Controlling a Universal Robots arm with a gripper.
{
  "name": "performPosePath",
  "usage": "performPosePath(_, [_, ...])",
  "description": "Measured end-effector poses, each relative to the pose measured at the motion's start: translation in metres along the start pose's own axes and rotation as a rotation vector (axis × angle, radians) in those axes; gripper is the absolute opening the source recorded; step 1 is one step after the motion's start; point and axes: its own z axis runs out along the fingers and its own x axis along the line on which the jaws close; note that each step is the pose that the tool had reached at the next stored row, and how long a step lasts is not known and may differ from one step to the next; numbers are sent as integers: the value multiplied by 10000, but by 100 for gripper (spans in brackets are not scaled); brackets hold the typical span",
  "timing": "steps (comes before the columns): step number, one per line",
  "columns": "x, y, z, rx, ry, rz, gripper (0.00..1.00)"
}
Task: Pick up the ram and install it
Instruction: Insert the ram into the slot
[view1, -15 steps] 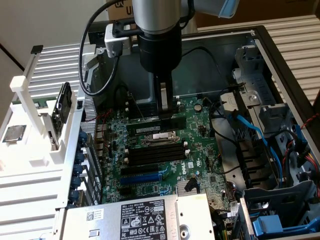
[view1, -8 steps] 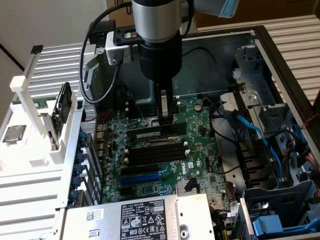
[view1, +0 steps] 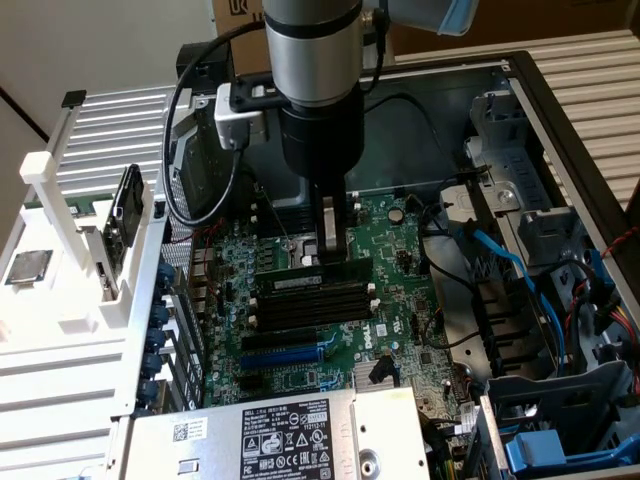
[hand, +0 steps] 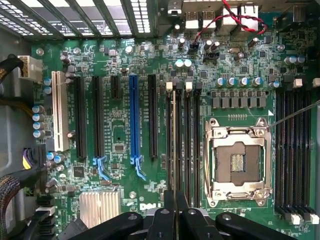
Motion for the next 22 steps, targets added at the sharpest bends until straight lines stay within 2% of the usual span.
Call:
performPosePath(1, [0, 1, 4, 2, 14, 1, 12])
performPosePath(2, [0, 2, 47, 4, 86, -2, 12])
performPosePath(7, [-21, 8, 94, 6, 154, -5, 12])
performPosePath(8, [-57, 10, 107, 9, 176, -13, 12])
performPosePath(18, [-60, 16, 127, -16, 190, -134, 12])
performPosePath(22, [-60, 34, 207, -16, 191, -134, 12])
